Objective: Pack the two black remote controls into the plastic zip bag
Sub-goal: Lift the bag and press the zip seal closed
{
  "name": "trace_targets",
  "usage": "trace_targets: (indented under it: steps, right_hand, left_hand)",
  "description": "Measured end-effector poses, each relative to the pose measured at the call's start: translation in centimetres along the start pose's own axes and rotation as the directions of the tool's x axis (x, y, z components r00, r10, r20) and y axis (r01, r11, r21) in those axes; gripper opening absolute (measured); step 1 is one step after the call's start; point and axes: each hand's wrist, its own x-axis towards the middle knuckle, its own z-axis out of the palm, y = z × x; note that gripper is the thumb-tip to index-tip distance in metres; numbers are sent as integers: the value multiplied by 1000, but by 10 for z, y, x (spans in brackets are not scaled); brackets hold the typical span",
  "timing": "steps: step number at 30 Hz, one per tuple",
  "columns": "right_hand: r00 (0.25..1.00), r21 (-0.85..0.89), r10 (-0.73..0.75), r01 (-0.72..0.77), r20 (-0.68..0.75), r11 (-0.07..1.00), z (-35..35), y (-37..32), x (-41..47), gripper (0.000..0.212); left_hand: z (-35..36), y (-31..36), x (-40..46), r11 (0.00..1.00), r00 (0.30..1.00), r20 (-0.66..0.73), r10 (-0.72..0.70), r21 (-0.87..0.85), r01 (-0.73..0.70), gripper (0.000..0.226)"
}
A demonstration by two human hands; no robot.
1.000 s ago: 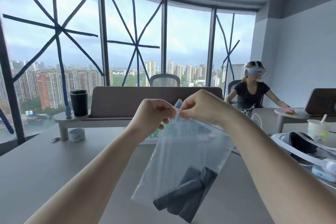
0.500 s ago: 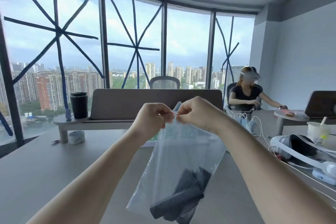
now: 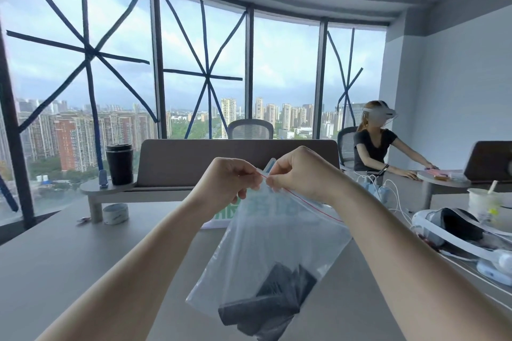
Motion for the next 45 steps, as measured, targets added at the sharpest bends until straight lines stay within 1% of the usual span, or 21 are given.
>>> trace_targets:
  steps: [3, 6, 8, 10, 12, 14, 16, 19, 23, 27, 30, 35, 38, 42, 45]
  right_hand:
    - [999, -54, 5, -7, -37, 999, 6, 1, -2, 17]
    - [996, -114, -29, 20, -81, 993, 14, 3, -3, 16]
    - [992, -148, -66, 49, -110, 988, 19, 5, -5, 21]
    - [989, -175, -103, 83, -109, 981, 22, 6, -7, 26]
    - [988, -169, -111, 92, -107, 981, 24, 7, -7, 27]
    - [988, -141, -102, 86, -112, 986, 26, 8, -6, 23]
    - [990, -149, -96, 80, -104, 986, 26, 10, -7, 18]
    - [991, -210, -100, 79, -90, 974, 25, 11, -13, 16]
    - [995, -287, -60, 36, -76, 957, 26, 18, -22, 20]
    - [997, -324, -59, 40, -51, 945, 31, 24, -30, 23]
    - [996, -350, -89, 74, -28, 934, 33, 25, -32, 24]
    - [992, -384, -127, 116, -5, 916, 38, 22, -33, 17]
    - [992, -397, -128, 121, 11, 910, 40, 19, -34, 18]
    - [991, -412, -131, 132, 32, 902, 41, 16, -35, 20]
    - [990, -415, -139, 143, 38, 899, 42, 14, -35, 24]
  left_hand:
    - [0, -1, 0, 1000, 1000, -11, 9, 0, -9, 10]
    - [1, -3, -1, 1000, 1000, -19, 12, -4, -12, 10]
    - [4, -5, 0, 1000, 999, -38, 16, -2, -16, 11]
    - [7, -7, 1, 1000, 997, -73, 16, 5, -16, 12]
    - [9, -11, 2, 999, 993, -117, 30, 35, -26, 15]
    - [11, -14, 2, 996, 985, -162, 62, 75, -51, 15]
    - [12, -16, 1, 992, 973, -213, 93, 101, -73, 17]
    - [9, -20, 1, 994, 952, -292, 97, 76, -78, 22]
    - [-3, -26, -2, 993, 920, -378, 107, 84, -81, 15]
    - [-19, -31, -3, 996, 887, -455, 83, 64, -60, 11]
    - [-31, -36, -4, 997, 870, -488, 68, 63, -42, 10]
    - [-47, -43, -7, 999, 838, -544, 46, 48, -24, 13]
    - [-57, -48, -8, 1000, 826, -563, 19, 6, -19, 15]
    - [-69, -55, -9, 999, 823, -569, -10, -39, -15, 24]
    - [-77, -59, -12, 999, 822, -568, -20, -50, -10, 26]
